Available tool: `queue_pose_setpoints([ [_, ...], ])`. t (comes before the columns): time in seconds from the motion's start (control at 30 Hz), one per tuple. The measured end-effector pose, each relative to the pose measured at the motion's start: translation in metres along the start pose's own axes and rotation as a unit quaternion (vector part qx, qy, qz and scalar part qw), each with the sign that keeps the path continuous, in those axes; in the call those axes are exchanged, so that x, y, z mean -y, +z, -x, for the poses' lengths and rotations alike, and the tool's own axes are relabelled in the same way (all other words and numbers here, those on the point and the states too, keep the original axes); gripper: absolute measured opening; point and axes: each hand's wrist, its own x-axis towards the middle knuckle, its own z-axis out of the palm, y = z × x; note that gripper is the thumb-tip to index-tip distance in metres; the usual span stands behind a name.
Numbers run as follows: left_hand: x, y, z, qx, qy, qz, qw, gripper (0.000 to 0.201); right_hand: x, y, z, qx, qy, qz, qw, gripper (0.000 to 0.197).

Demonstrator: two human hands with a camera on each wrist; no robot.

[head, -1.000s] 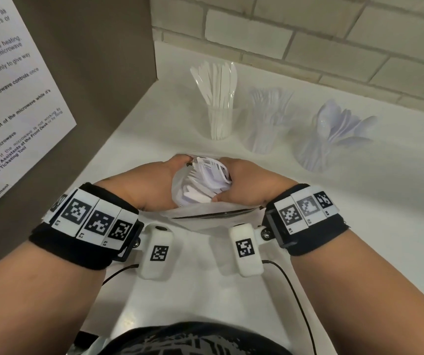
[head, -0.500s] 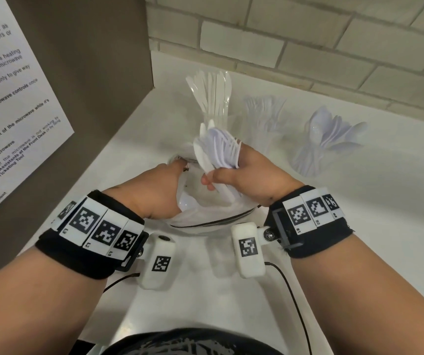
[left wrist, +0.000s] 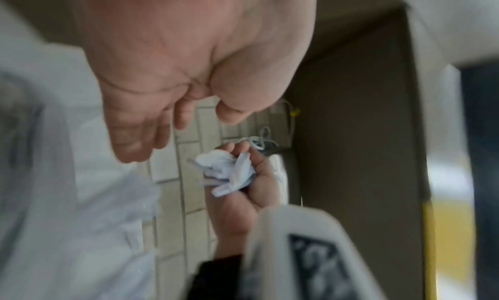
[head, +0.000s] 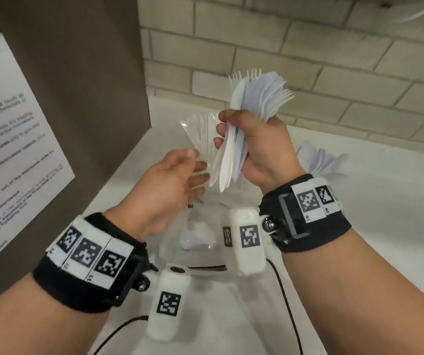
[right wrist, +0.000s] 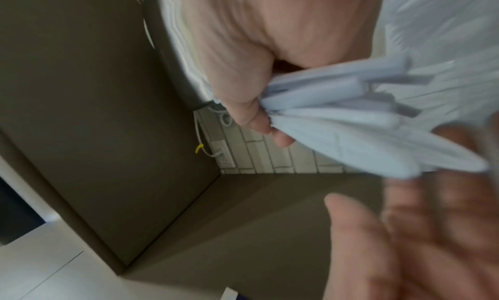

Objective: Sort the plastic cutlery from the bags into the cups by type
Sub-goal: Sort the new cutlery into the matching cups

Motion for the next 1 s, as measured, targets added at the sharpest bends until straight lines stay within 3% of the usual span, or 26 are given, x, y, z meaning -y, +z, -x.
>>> queue_pose_setpoints([
  [0.1,-0.007,0.004,-0.006,0.073,-0.193,0.2,0.958,0.063,-0.002,0.013,0.001,0.002,-0.044,-0.004,0.999,0.034],
  [0.17,-0.01,0.003,-0.007,0.113,-0.239,0.276,0.924,0.067,-0.011,0.018,0.003,-0.004,-0.059,-0.011,0.998,0.041],
  [0.3,-0.016,0.009,-0.006,0.053,-0.202,0.361,0.909,0.05,-0.032,0.02,0.007,-0.027,-0.076,0.027,0.996,0.046],
  [0.47,-0.013,0.011,-0.004,0.021,-0.235,0.292,0.927,0.04,-0.043,0.021,0.012,-0.038,-0.094,0.059,0.993,0.033],
  [0.63,-0.015,0.015,-0.003,-0.01,-0.196,0.36,0.912,0.033,-0.045,0.023,0.012,-0.064,-0.118,0.052,0.99,0.04],
  [0.83,-0.012,0.012,-0.01,-0.043,-0.178,0.335,0.924,0.033,-0.053,0.021,0.019,-0.024,-0.06,0.028,0.998,0.026],
  [1.0,-0.011,0.016,-0.011,-0.076,-0.133,0.31,0.938,0.032,-0.042,0.018,0.017,0.019,0.011,-0.022,1.0,0.03],
])
